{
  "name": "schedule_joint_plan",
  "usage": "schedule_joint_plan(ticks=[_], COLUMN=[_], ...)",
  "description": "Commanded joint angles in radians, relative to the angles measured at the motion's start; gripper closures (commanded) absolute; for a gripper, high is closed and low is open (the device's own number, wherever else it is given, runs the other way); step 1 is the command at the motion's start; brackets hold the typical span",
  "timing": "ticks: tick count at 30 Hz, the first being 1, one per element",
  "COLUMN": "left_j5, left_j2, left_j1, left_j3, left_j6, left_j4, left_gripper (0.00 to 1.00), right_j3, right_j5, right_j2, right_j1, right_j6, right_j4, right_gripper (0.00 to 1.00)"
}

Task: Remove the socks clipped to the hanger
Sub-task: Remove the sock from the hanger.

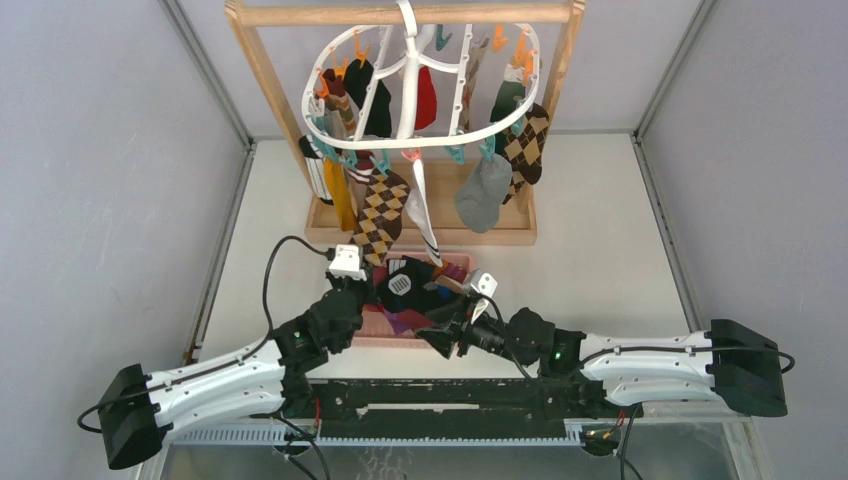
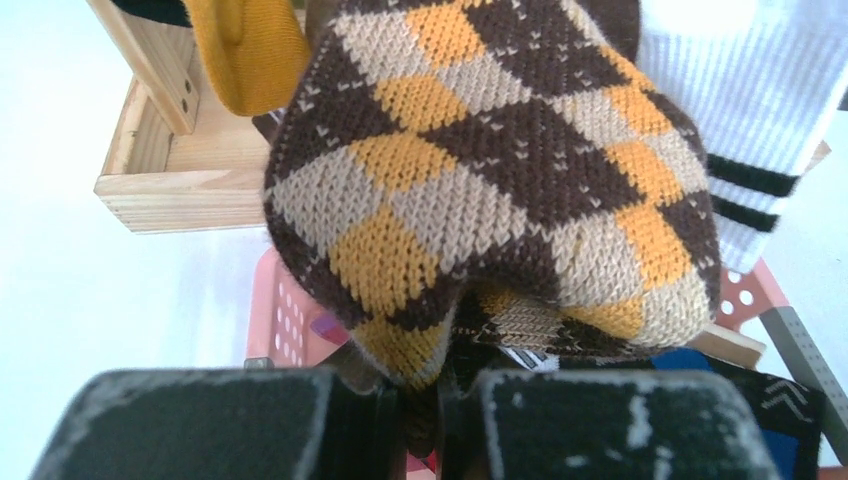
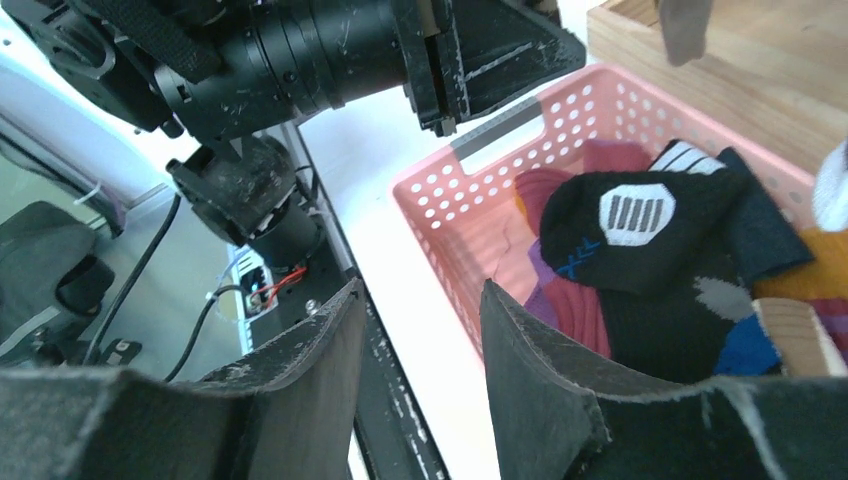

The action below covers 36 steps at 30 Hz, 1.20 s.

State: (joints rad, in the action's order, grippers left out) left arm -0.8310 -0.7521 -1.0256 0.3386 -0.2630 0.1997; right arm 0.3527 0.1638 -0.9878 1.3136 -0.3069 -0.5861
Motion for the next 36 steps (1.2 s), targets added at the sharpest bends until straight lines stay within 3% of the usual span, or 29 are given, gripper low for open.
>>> schedule_joint_plan(ticks=[1,7,13,24,36], left_j5=[0.033,0.102,0.155,0.181,0.219], left_j2=[-0.034,-0.1,-0.031,0.079,0.061], left_j1=[0.048,0.097,0.137,0.14,0.14], left_j3=[0.044,0.047,0.016,-0.015,-0.009], left_j6=[-0.027,-0.022,-0.016,-0.006,-0.009], left_j4=[0.054,0.109,0.093,0.049,0.061], left_gripper=[0.95,0.95,0.95,0.94,0.95], right_j3=[0.068,0.107,0.199,0.481,0.717], right_j5=[0.064,0.098,0.073,0.011,0.148], right_j2=[0.016,0.073,0.059,-0.131,-0.35], right_j1=[0.006,-0.004,-0.027,-0.04,-0.054], right_j6=[0.051,0.135,0.216,0.339,0.537], right_j4=[-0.021,-0.024,-0.072,-0.075,-0.142], right_gripper=[0.46,0.45,0.44,0.44,0.37])
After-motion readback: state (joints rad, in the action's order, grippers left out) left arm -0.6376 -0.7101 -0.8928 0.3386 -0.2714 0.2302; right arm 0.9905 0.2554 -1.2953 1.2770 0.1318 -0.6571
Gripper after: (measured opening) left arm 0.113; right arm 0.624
